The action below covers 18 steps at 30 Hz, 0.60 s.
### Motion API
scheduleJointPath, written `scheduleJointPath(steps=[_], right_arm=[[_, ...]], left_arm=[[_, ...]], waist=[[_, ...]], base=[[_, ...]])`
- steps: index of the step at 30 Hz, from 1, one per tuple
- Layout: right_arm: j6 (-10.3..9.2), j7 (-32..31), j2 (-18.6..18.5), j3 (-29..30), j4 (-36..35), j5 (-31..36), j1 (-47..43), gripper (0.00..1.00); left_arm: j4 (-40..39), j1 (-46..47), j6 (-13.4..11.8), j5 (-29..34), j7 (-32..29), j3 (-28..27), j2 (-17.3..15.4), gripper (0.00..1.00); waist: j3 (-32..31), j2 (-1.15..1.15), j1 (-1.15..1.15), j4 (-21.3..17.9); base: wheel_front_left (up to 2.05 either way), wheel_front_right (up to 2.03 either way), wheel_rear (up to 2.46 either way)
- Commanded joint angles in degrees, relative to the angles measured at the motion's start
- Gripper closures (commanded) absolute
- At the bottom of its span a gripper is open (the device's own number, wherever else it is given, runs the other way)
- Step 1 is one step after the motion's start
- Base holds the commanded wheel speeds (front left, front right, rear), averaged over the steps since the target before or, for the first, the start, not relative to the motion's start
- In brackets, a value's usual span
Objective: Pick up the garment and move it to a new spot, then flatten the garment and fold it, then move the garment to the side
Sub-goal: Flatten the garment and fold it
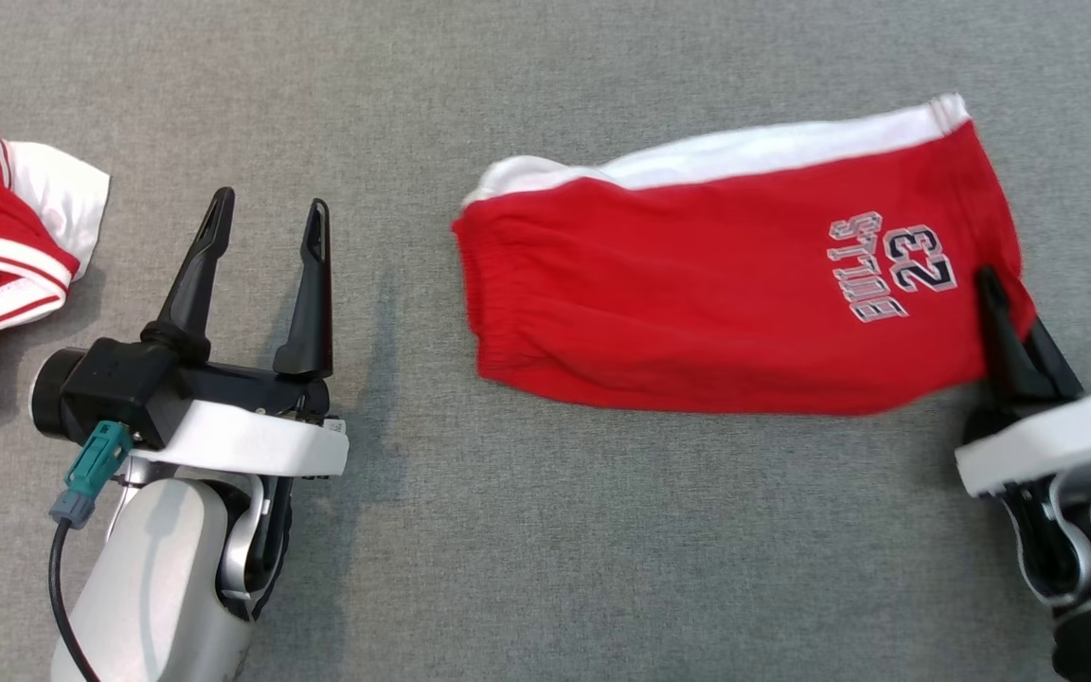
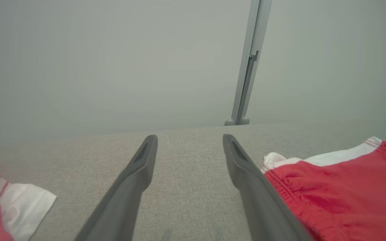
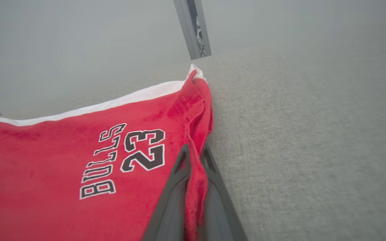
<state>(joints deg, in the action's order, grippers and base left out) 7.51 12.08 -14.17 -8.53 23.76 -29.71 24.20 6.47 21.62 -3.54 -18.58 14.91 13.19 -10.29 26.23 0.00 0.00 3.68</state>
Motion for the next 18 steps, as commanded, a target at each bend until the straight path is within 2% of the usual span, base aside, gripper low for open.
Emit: scheduleJointPath(steps=[1,6,12,18], right_arm=[[-0.03,0.5,-0.3,2.4,-0.4,0.1,-3.2,1.0],[-0.03,0.1,0.4,7.3,-2.0,0.7,-7.0,1.0],[-0.03,-0.5,2.0,8.4,-4.4,2.0,-6.4,1.0],[-0.02,-2.3,4.7,2.6,-12.0,4.4,-2.6,1.0]], left_arm=[[-0.1,-0.4,-0.2,0.4,0.1,-0.3,-0.7,0.0],[-0.4,-1.0,-0.4,0.2,-0.5,0.0,-1.0,0.0],[-1.0,-1.5,-0.7,-0.1,-0.9,0.1,-1.2,0.0],[-1.7,-1.9,-1.1,-0.3,-1.5,0.3,-1.6,0.0]], waist=[[-0.9,0.0,0.0,-0.9],[-1.8,0.0,0.0,-1.5],[-2.2,0.0,0.0,-2.1],[-2.6,0.0,0.0,-2.6]], base=[[0.0,0.0,0.0],[0.0,0.0,0.0],[0.0,0.0,0.0],[0.0,0.0,0.0]])
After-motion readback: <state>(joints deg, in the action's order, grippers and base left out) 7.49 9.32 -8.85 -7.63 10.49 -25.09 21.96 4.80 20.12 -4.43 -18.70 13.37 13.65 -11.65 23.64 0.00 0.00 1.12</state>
